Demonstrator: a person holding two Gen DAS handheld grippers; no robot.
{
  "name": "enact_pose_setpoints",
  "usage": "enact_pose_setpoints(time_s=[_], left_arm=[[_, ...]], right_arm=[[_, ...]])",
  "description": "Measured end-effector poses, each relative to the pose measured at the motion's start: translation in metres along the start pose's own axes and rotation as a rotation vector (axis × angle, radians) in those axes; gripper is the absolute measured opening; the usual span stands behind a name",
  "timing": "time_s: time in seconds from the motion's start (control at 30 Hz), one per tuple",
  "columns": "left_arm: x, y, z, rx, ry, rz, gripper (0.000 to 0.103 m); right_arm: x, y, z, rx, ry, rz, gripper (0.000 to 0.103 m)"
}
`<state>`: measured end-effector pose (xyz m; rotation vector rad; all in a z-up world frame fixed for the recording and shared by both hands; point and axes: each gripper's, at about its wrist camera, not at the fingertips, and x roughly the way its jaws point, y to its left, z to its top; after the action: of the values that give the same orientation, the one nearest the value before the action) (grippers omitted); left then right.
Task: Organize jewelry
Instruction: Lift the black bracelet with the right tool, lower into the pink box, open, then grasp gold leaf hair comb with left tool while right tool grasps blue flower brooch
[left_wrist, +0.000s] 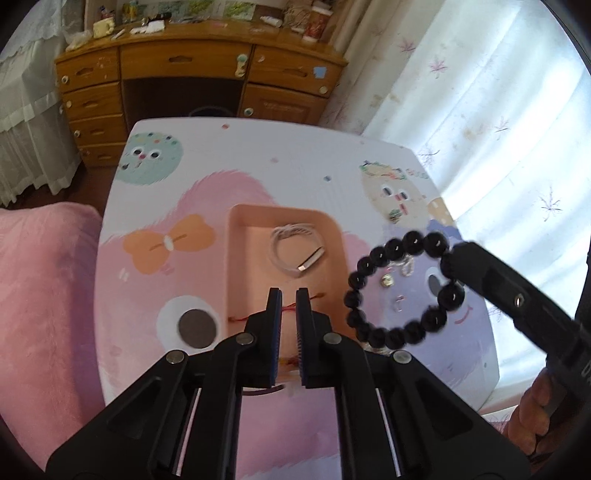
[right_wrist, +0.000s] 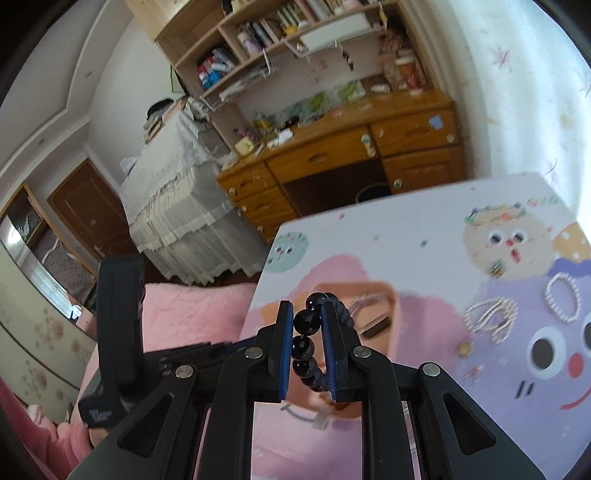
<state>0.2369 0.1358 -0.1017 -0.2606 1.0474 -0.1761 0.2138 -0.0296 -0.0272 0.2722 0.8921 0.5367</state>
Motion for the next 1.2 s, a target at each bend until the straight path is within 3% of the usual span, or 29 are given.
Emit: enact_pose_setpoints(time_s=[0.03,0.07,0.23,0.5,0.57,0.6,0.67,0.77,1.0,1.2], left_arm=[[0.002,0.007,0.000,-0.002,0.016,0.006,0.005],[0.003,0.011,-0.001,-0.001,0.024,0.007,0.005],[0.003,0.029,-0.005,0.020,0.048,-0.007,0.005],[0.012,0.021,-0.023,0.005,0.104,-0.034,0.007],[0.014,0.017,-0.030,-0.007,0.120,-0.041,0.016],[0.014,0.016,-0.034,-0.014,0.125,-0.042,0.030],[0.014,0.015,-0.043,-0.037,0.134,-0.049,0.052],[0.014,0.012,-0.057,-0.068,0.142,-0.067,0.054],[0.024,-0.016,-0.086,-0.055,0.178,-0.040,0.069],[0.043,-0.061,-0.102,0.006,0.208,0.010,0.071]], right_arm=[[0.004,0.004,-0.004,0.012,0.006,-0.012,0.031],[0.007,0.007,-0.008,0.018,0.006,-0.014,0.036],[0.014,0.012,-0.019,0.056,0.000,-0.036,0.036],[0.025,-0.024,-0.034,0.110,0.046,-0.132,0.037],[0.024,-0.033,-0.041,0.099,0.068,-0.170,0.039],[0.022,-0.040,-0.045,0.089,0.077,-0.185,0.041],[0.018,-0.051,-0.054,0.050,0.100,-0.223,0.054],[0.017,-0.061,-0.067,-0.048,0.133,-0.285,0.064],[0.008,-0.085,-0.090,-0.262,0.213,-0.350,0.071],[-0.003,-0.098,-0.099,-0.497,0.263,-0.380,0.072]])
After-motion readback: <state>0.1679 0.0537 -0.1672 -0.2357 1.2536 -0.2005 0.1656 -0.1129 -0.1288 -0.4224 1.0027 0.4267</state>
